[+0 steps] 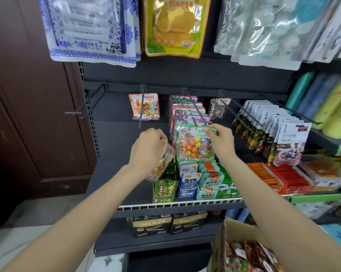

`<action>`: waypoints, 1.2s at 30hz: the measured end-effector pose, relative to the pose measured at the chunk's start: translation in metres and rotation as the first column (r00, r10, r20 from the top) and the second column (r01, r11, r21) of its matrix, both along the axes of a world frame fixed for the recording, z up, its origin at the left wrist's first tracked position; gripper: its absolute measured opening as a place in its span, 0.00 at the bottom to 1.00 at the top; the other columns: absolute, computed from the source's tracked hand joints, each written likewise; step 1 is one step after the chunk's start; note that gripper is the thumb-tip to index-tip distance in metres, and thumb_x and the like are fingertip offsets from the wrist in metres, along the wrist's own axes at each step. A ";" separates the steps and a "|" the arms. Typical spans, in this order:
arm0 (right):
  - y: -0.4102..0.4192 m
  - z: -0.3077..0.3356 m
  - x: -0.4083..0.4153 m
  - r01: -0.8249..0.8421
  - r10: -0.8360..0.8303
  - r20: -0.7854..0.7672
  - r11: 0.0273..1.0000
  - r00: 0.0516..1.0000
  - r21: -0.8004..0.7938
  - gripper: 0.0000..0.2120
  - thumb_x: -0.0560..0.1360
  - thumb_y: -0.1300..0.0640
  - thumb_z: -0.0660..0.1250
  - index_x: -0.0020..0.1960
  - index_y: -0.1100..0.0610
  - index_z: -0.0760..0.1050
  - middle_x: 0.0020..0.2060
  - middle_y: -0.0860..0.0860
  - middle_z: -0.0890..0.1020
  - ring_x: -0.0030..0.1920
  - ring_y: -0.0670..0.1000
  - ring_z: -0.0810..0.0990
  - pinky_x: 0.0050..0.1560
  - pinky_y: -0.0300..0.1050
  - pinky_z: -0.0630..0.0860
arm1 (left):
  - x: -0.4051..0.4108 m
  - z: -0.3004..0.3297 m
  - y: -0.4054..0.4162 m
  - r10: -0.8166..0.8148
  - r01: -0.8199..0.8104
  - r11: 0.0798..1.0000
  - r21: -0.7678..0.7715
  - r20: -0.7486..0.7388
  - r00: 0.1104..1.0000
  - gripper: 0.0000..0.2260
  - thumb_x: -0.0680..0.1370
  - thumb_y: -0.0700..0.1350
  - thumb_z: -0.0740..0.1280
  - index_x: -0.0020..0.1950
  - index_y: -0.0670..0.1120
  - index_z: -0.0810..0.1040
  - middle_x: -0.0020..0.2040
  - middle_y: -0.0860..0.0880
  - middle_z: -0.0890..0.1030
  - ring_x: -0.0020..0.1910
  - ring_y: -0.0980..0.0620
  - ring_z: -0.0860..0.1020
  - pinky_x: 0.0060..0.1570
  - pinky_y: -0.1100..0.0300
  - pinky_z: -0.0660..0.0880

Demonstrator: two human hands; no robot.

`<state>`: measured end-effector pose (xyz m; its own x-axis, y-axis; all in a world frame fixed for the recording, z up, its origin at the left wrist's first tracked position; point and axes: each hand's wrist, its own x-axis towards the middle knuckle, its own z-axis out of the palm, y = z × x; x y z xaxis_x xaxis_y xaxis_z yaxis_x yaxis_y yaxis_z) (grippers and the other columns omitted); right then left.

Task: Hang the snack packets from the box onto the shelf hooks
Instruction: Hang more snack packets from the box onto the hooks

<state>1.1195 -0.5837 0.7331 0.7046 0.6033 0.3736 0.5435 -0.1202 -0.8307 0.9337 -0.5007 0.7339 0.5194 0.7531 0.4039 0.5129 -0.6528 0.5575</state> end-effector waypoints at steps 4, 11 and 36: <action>-0.001 -0.004 0.002 0.061 -0.065 0.126 0.997 0.990 0.037 0.08 0.77 0.56 0.65 0.50 0.58 0.81 0.41 0.49 0.81 0.41 0.44 0.75 0.36 0.25 0.65 | 0.004 0.002 -0.002 -0.027 0.027 1.000 0.002 0.013 1.000 0.08 0.79 0.39 0.61 0.48 0.44 0.80 0.48 0.48 0.79 0.46 0.49 0.77 0.47 0.49 0.76; 0.000 -0.001 0.007 0.139 -0.117 0.355 0.990 0.927 -0.036 0.12 0.78 0.53 0.64 0.56 0.58 0.79 0.51 0.54 0.81 0.51 0.54 0.78 0.43 0.41 0.66 | 0.010 0.004 -0.002 -0.007 0.007 0.999 0.043 -0.019 1.000 0.07 0.79 0.39 0.62 0.49 0.45 0.80 0.47 0.50 0.78 0.45 0.49 0.77 0.43 0.52 0.76; -0.009 -0.041 -0.016 -0.094 0.099 0.322 0.995 0.941 -0.029 0.03 0.76 0.59 0.64 0.50 0.56 0.75 0.49 0.48 0.73 0.53 0.50 0.74 0.48 0.43 0.70 | 0.016 0.014 0.003 -0.209 0.209 0.978 0.019 -0.023 0.978 0.05 0.78 0.42 0.66 0.47 0.45 0.82 0.44 0.53 0.78 0.43 0.57 0.75 0.46 0.62 0.73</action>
<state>1.1039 -0.5931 0.6919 0.4854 0.6691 0.5628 0.7919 -0.0636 -0.6073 0.9495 -0.4976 0.7480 0.6726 0.6185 0.4063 0.3751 -0.7582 0.5333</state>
